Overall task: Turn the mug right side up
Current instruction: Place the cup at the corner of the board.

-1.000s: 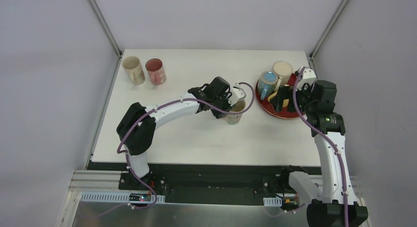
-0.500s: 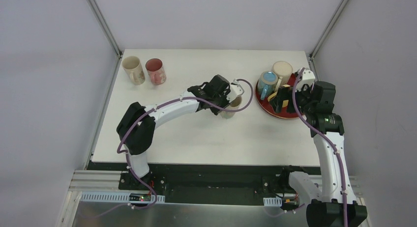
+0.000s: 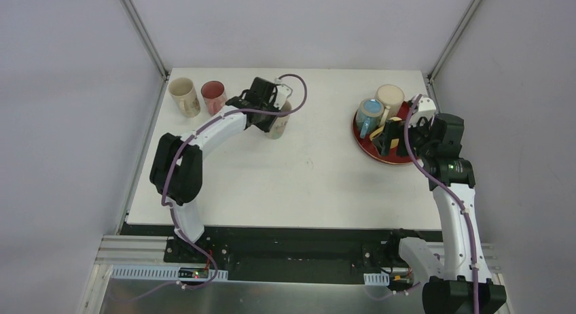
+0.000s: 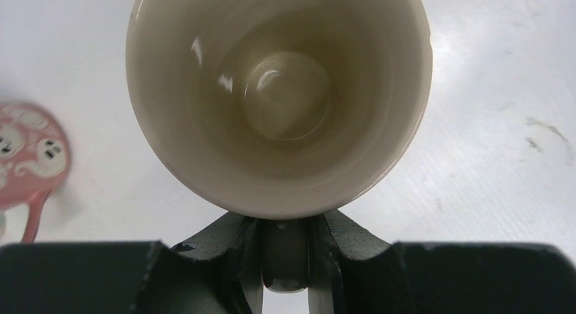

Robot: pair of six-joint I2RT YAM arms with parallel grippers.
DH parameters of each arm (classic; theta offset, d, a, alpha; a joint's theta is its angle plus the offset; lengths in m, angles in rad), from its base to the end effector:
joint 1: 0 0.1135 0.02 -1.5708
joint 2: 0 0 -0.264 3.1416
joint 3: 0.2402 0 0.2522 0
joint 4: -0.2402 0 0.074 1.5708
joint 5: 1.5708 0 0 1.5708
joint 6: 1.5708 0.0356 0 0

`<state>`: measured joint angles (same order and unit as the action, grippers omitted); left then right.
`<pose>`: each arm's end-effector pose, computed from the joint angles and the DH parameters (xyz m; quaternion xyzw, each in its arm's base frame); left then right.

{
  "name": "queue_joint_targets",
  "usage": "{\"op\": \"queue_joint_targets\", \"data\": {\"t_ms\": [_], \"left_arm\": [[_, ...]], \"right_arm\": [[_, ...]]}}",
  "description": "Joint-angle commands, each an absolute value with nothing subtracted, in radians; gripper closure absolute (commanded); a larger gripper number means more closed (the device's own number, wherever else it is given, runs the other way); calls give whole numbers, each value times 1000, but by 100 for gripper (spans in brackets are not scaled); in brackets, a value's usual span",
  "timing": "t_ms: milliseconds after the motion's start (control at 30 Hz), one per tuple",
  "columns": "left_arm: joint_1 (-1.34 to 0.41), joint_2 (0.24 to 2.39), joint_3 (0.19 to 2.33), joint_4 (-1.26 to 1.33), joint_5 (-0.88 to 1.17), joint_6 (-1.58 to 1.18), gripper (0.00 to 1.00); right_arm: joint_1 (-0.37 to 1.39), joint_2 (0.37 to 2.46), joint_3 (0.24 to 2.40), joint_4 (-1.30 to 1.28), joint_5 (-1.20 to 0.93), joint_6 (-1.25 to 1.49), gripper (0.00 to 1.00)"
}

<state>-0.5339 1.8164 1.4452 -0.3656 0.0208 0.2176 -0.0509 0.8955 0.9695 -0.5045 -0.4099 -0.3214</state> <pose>0.3572 -0.2120 0.2630 0.3394 0.8489 -0.0732 0.3984 0.1922 0.0044 0.3530 -0.2200 0.8019 0.0706 0.5510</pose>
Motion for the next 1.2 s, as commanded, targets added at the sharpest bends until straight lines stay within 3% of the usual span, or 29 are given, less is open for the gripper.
{"op": "queue_joint_targets", "data": {"t_ms": [0,633,1167], "left_arm": [[-473,1768,1511,-272,-31,172,100],[-270,1839,1529,-210,-39,32,100],[-234,1955,1600,-181,-47,-49,100]], "right_arm": [[-62,871,971,-463,-440,-306,1],[-83,858,947,-446,-470,-298,1],[-87,866,933,-434,-479,-292,2]]}}
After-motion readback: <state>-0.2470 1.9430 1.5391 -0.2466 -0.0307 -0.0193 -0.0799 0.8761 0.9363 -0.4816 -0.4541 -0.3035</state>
